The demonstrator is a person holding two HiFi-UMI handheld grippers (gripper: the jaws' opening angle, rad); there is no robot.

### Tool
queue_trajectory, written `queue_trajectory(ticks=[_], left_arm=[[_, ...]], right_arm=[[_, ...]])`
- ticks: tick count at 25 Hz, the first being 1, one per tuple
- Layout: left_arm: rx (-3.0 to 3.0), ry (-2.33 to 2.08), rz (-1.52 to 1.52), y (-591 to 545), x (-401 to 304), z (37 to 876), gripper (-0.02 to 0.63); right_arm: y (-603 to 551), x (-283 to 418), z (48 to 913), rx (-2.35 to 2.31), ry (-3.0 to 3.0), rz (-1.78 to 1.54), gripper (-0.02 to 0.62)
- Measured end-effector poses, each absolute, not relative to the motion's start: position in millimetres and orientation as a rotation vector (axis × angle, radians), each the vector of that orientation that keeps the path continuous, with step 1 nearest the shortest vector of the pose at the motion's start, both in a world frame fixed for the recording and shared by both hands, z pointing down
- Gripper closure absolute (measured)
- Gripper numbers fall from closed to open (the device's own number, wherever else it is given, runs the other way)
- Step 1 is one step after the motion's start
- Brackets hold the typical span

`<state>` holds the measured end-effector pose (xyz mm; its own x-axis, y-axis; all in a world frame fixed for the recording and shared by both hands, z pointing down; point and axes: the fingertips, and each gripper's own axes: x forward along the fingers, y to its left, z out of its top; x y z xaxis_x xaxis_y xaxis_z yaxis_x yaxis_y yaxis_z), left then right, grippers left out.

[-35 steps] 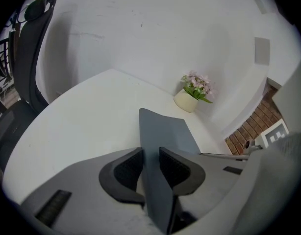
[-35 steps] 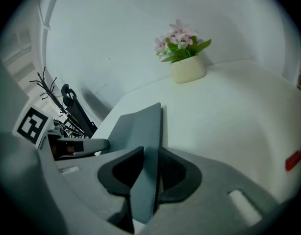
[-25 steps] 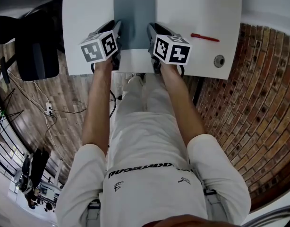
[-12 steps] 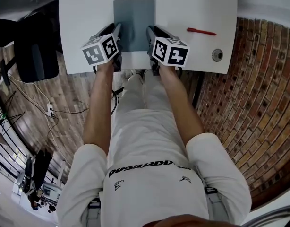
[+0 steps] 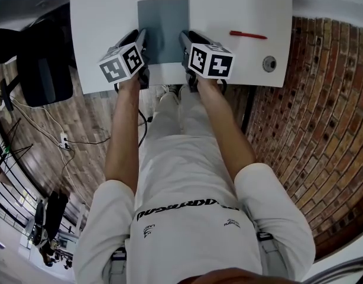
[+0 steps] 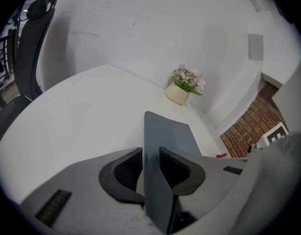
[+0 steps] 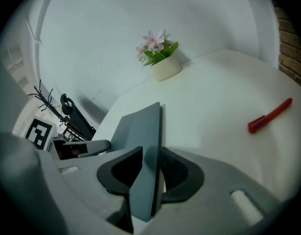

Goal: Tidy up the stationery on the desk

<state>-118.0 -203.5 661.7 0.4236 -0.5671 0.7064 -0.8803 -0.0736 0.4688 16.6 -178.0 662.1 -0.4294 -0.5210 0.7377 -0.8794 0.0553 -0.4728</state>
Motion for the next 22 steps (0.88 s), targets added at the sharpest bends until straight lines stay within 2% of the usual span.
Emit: queue_trajectory(ticks=[5, 14, 22], left_arm=[[1.844, -1.339, 0.449, -203, -117, 629, 0.502], [2.080, -1.399, 0.423, -190, -69, 546, 0.607], [2.258, -1.361, 0.388, -159, -16, 481, 0.607]], right_arm=[[-184, 28, 636, 1.444, -2.053, 1.303, 0.492], [-183, 51, 579, 1.472, -2.169, 1.171, 0.492], [-168, 85, 550, 1.285, -2.261, 0.817, 0.485]])
